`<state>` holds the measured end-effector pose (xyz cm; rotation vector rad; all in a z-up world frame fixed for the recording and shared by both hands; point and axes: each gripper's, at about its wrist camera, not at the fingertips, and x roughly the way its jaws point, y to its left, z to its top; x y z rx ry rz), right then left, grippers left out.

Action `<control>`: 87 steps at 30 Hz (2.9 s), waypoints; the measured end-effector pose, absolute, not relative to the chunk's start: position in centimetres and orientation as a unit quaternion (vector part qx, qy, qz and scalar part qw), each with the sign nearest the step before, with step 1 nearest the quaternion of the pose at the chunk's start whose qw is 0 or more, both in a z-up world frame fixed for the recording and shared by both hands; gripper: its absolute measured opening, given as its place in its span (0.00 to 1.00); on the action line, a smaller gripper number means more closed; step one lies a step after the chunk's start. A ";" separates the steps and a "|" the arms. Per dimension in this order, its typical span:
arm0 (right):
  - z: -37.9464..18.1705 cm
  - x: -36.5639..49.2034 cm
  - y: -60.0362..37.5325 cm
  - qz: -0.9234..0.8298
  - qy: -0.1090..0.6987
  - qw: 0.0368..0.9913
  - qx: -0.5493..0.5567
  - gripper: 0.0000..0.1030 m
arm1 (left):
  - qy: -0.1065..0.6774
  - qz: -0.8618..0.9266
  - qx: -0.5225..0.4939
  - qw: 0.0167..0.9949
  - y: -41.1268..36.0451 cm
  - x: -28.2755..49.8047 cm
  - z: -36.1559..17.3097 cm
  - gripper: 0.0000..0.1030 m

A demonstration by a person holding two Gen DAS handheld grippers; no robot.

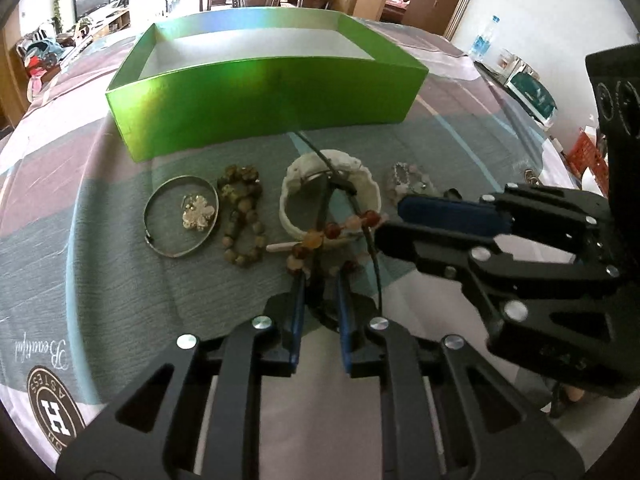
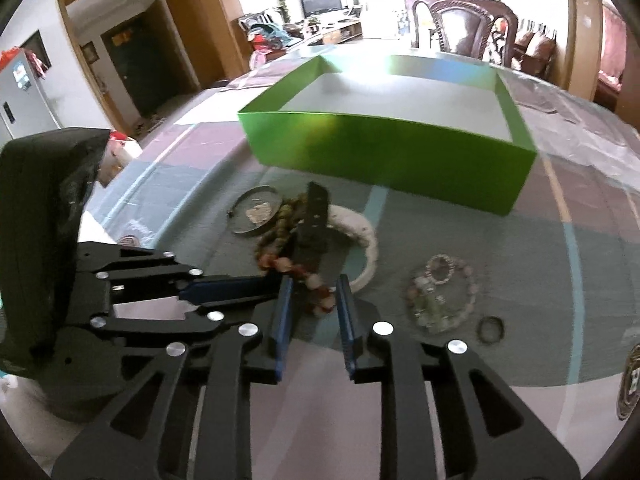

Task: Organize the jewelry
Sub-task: 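Grasp the red-and-white bead bracelet with the right tool while the left tool holds the watch, then drop the watch into the green box with the left tool while the right drops the bracelet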

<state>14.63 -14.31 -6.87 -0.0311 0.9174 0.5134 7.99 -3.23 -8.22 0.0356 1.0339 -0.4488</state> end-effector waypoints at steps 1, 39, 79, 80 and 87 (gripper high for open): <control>-7.1 14.9 -14.2 0.248 0.440 0.863 -0.015 0.23 | 0.490 -0.214 0.017 0.845 -3.3 8.0 -8.3 0.14; -8.5 15.1 -12.4 0.270 0.455 0.846 -0.068 0.31 | 0.482 -0.118 -0.025 0.868 3.4 8.7 -7.7 0.24; -1.9 14.7 -18.7 0.260 0.370 0.891 0.041 0.08 | 0.481 -0.182 -0.027 0.857 -0.1 8.4 -8.4 0.13; -2.0 14.9 -19.2 0.253 0.371 0.892 0.045 0.08 | 0.478 -0.174 -0.029 0.860 0.4 8.5 -8.2 0.13; -3.6 15.6 -19.6 0.184 0.393 0.901 0.013 0.08 | 0.466 -0.128 -0.033 0.875 2.5 8.7 -6.9 0.13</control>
